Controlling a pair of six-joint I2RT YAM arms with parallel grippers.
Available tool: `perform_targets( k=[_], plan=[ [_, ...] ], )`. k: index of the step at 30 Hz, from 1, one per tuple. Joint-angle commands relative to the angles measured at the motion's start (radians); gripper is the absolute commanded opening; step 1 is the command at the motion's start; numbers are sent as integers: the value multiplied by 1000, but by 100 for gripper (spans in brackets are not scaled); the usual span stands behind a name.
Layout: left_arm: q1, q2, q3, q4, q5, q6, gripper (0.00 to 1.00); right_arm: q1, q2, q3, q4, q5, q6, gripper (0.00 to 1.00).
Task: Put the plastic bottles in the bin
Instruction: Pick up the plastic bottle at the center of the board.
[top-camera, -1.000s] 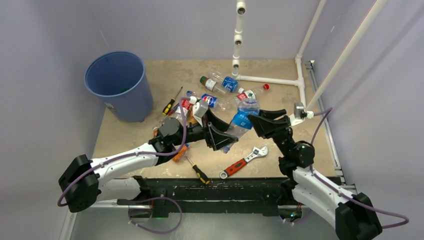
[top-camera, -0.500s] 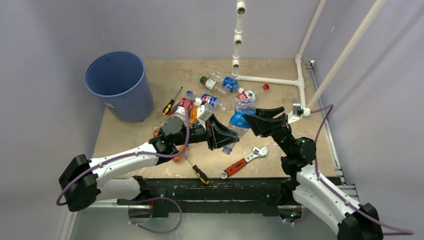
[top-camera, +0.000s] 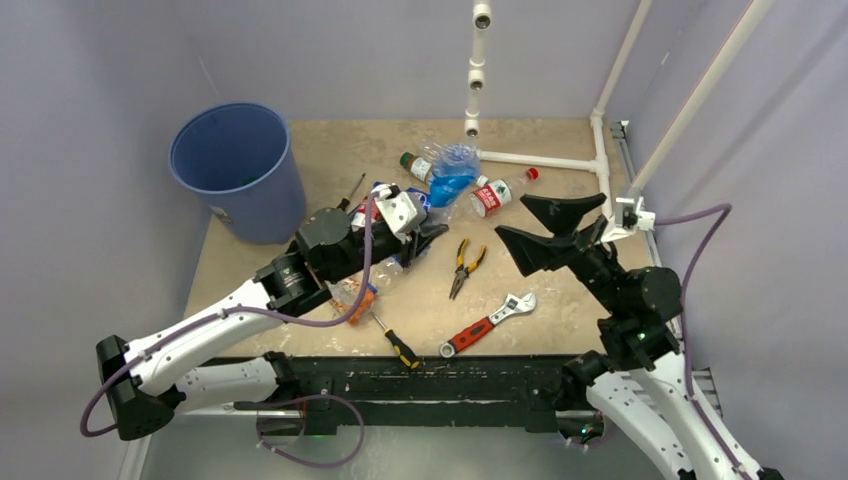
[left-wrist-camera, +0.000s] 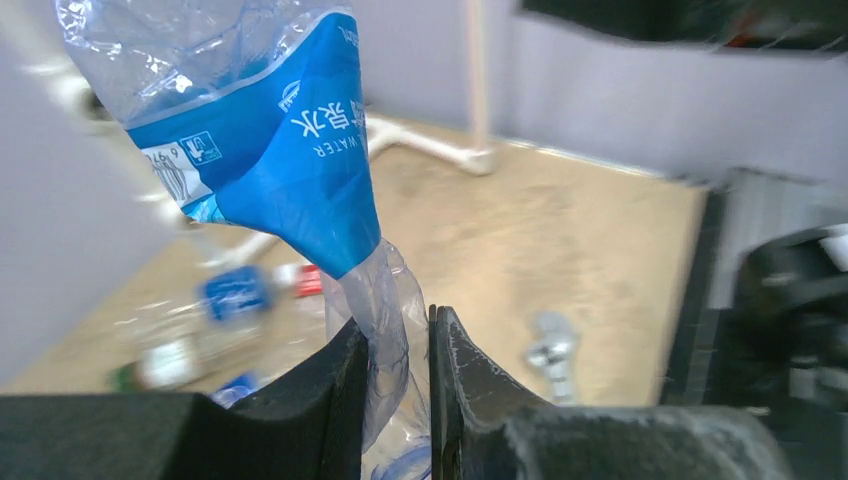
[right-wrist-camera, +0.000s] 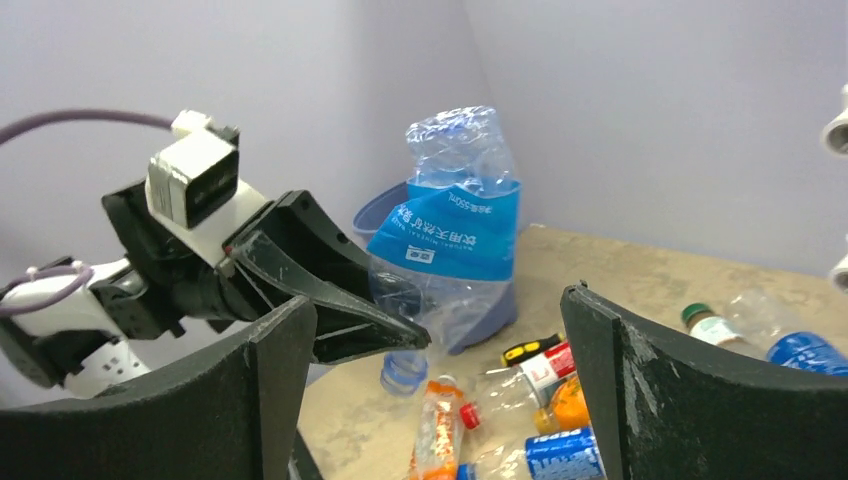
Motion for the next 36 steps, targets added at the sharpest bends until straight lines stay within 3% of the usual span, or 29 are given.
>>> perform_targets(
  k=[1, 7, 10, 11, 20, 29, 36],
  plan=[
    [-26, -33, 19, -155, -339, 441, 0, 4, -24, 81, -189, 90, -48, 96],
    [-164, -13, -177, 164, -688, 1107, 0, 3, 48, 180, -269, 33, -6, 97],
    [-202, 4, -326, 441, -753, 1480, 0, 4, 82, 243, -334, 20, -44, 97],
    [-207, 6, -330, 458, -753, 1542, 0, 3, 93, 266, -374, 20, -63, 97],
    [-317, 79, -325, 547, -732, 1761, 0, 3, 293, 393, -585, -62, -181, 97],
    [-366, 154, -291, 438, -686, 1812, 0, 4, 332, 421, -702, -61, -207, 98],
    [-391, 169, -292, 368, -675, 1820, 0, 3, 329, 327, -764, -88, -198, 99]
  ],
)
